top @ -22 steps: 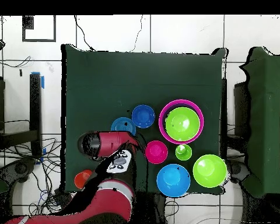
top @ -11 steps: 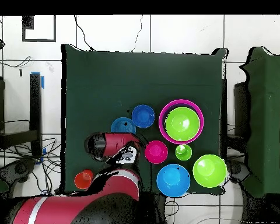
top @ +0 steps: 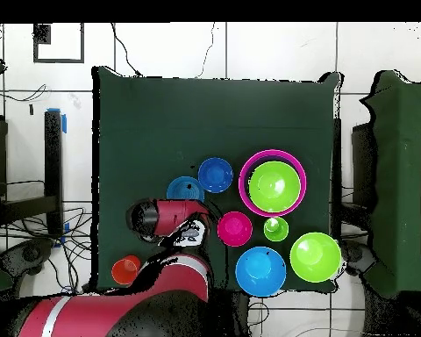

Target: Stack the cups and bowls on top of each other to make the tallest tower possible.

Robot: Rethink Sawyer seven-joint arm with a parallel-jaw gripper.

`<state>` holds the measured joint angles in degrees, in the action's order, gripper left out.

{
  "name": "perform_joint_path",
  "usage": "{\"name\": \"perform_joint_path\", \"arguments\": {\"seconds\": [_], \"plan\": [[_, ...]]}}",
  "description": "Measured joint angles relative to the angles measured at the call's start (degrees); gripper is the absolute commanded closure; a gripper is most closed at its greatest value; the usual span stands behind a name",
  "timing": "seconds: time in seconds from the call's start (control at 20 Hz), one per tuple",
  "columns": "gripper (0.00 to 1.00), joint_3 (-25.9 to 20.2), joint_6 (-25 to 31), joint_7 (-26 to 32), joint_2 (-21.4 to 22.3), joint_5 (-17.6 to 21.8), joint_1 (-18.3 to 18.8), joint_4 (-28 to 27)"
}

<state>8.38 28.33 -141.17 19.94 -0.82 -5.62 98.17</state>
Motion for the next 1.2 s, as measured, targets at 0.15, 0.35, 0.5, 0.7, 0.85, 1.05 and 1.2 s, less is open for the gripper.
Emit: {"name": "perform_joint_path", "arguments": {"seconds": [0.15,0.35,0.5,0.7,0.85,1.05,1.2], "plan": [[0.0,0.0,0.0,0.0,0.0,0.0,0.0,0.0],[0.0,0.0,0.0,0.0,0.0,0.0,-0.1,0.0],[0.0,-0.2,0.0,0.0,0.1,0.0,-0.1,0.0],[0.0,-0.8,0.0,0.0,0.7,0.0,-0.5,0.0],[0.0,-1.5,0.0,0.0,1.8,-0.2,-1.2,0.0],[0.0,-1.8,0.0,0.0,3.8,-0.6,-2.6,0.0],[0.0,-1.8,0.2,0.0,5.4,-0.7,-3.4,0.0]]}}
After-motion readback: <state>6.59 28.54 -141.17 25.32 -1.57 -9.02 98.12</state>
